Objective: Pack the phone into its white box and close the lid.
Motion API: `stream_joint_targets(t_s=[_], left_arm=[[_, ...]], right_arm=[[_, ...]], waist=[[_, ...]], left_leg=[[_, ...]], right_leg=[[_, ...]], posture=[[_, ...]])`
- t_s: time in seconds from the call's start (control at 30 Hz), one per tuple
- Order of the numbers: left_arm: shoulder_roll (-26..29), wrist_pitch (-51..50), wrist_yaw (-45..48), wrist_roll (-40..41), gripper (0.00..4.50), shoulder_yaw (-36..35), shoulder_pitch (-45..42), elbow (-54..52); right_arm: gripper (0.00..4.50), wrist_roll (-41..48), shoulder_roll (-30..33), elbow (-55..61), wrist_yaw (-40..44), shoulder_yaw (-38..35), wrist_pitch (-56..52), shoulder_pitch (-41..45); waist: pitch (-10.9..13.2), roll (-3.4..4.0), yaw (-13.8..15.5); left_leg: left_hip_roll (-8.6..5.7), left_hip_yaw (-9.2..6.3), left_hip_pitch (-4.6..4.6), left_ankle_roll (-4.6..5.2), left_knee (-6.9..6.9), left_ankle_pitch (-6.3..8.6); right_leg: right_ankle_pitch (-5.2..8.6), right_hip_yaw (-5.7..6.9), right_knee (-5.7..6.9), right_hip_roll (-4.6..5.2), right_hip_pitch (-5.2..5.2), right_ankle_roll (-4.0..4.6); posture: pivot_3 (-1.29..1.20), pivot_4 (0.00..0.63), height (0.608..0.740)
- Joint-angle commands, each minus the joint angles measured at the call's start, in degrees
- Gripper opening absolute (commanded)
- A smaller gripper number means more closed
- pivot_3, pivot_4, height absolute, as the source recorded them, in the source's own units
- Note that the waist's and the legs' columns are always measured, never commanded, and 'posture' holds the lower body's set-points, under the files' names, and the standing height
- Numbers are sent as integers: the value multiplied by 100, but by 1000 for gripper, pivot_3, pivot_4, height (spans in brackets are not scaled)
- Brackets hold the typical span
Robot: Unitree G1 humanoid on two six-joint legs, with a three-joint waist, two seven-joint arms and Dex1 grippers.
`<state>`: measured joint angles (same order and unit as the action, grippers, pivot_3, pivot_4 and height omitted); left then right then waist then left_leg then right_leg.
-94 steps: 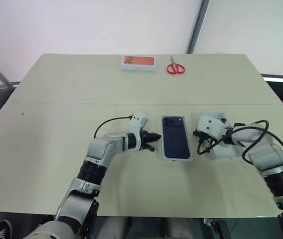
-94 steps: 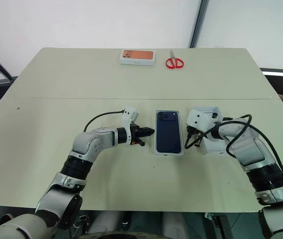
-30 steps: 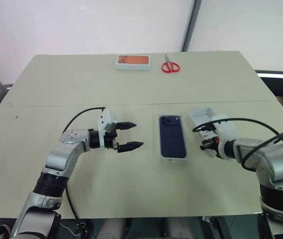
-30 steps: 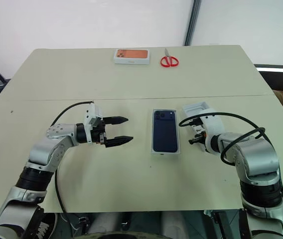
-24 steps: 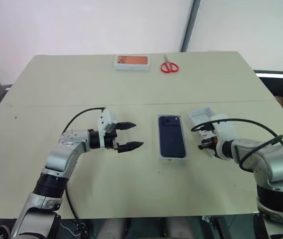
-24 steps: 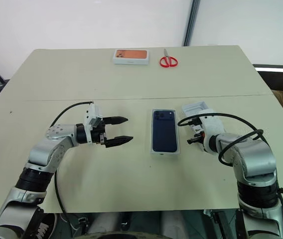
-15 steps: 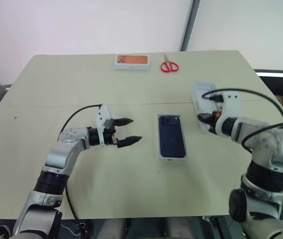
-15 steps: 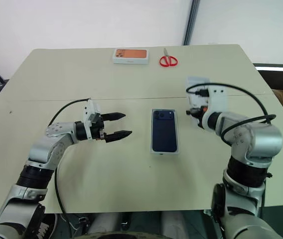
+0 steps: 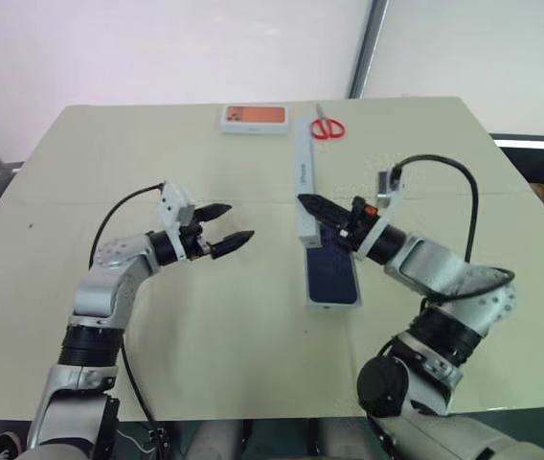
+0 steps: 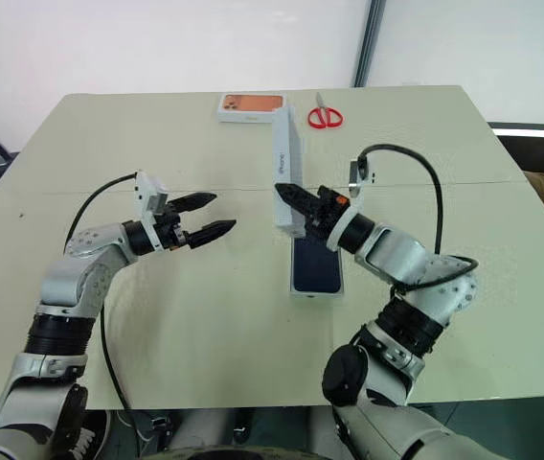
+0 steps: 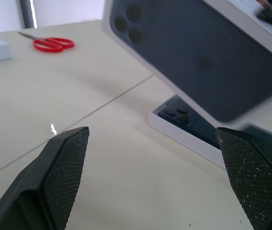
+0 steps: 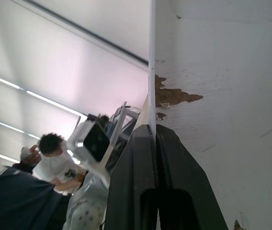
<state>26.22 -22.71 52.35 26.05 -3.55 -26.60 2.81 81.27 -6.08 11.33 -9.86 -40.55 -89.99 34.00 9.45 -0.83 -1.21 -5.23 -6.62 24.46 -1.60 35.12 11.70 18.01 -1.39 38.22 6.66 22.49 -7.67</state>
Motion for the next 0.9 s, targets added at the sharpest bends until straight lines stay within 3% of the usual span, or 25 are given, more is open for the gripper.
stream_joint_targets(t_s=[0.03,0.1,0.2,0.27,0.37,0.53,0.9], left_arm=[[61,12,-101,140,4500,-188,33,-381],[52,-56,-151,210,4500,-228,60,-428],[59,-64,-173,232,4500,-218,109,-489],[53,-133,-147,293,3958,-184,155,-559],[73,-134,-88,294,2756,-86,275,-698],[60,-181,3,366,122,-2,525,-974],[-424,-119,-385,54,49,602,827,-1058]], right_arm=[[30,2636,482,80,-1251,1445,1226,-709],[30,3147,964,320,-1419,2163,1635,-1157],[30,3173,1302,484,-1188,2637,2156,-1512],[0,3173,1470,467,-1285,2856,2453,-1684],[0,3173,1597,444,-1330,3082,2773,-1842],[0,3173,1549,439,-1357,3321,3206,-1905],[0,3173,1755,392,-1463,3572,3766,-2292]], waist=[[1,2,-17],[1,1,-56],[1,1,-124],[1,1,-132],[1,1,-133],[1,1,-127],[1,1,-96]], left_leg=[[1,0,1,0,-1,0],[1,3,1,1,-1,0],[2,2,-1,3,1,0],[7,0,-1,3,0,0],[9,1,0,4,0,1],[10,1,0,4,0,1],[9,0,-1,6,1,2]], right_leg=[[0,0,-1,2,1,0],[0,-2,-2,7,-1,0],[1,0,-3,-7,-5,-1],[1,0,-3,-17,-5,-1],[1,0,-5,-19,-5,-1],[2,-1,-6,-20,-5,-1],[1,-2,-11,-19,-10,-1]], posture=[[0,150,740],[0,150,740],[0,150,740],[0,150,740],[0,150,740],[0,150,740],[0,150,740]])
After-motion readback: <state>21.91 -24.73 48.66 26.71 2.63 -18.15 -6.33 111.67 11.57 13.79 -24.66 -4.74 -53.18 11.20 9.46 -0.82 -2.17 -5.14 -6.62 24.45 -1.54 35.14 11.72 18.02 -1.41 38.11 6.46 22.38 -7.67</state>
